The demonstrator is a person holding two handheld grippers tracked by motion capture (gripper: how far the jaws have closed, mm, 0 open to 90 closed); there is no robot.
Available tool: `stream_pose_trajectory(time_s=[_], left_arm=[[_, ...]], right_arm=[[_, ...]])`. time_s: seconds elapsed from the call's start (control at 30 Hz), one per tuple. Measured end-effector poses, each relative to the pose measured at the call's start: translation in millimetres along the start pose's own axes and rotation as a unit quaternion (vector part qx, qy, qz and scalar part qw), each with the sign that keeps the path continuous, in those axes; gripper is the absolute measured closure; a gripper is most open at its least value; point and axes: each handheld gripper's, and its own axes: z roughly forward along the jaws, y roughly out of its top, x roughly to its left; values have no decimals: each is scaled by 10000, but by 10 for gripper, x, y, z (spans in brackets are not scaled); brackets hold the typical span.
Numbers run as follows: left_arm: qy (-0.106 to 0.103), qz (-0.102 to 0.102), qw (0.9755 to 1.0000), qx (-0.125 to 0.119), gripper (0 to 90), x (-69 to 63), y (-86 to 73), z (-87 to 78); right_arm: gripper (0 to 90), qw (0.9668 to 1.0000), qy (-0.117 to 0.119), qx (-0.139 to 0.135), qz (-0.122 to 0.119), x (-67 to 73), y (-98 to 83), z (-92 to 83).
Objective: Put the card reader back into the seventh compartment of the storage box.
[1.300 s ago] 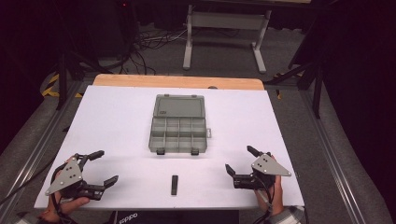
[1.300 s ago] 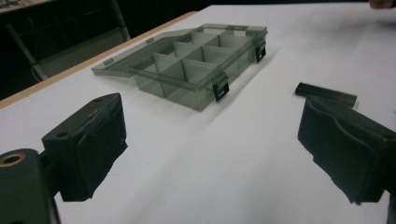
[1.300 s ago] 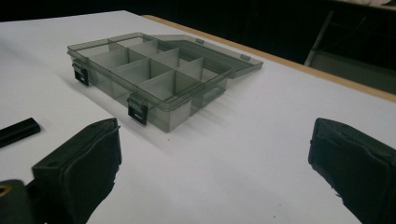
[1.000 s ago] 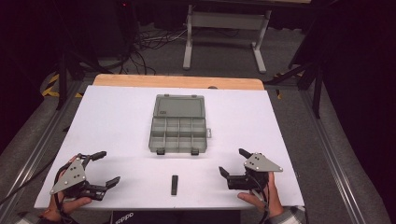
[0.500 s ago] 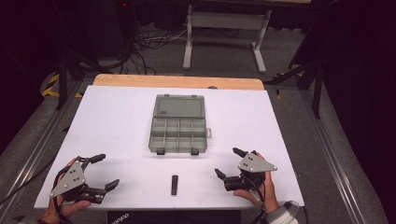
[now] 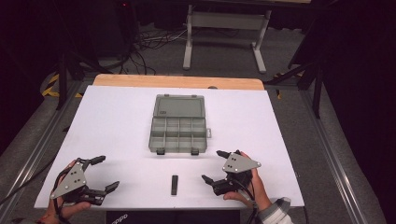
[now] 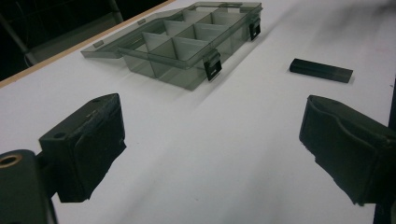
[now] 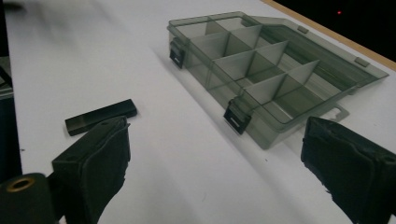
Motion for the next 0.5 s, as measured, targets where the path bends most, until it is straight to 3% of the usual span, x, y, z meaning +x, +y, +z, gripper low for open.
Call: stream_pose_trajectory(time_s=[0.5], left_arm=[[-34,0,10000,36,76,1,-7,10]], right_arm=[[89,9970,572,441,-272,191,70,235]])
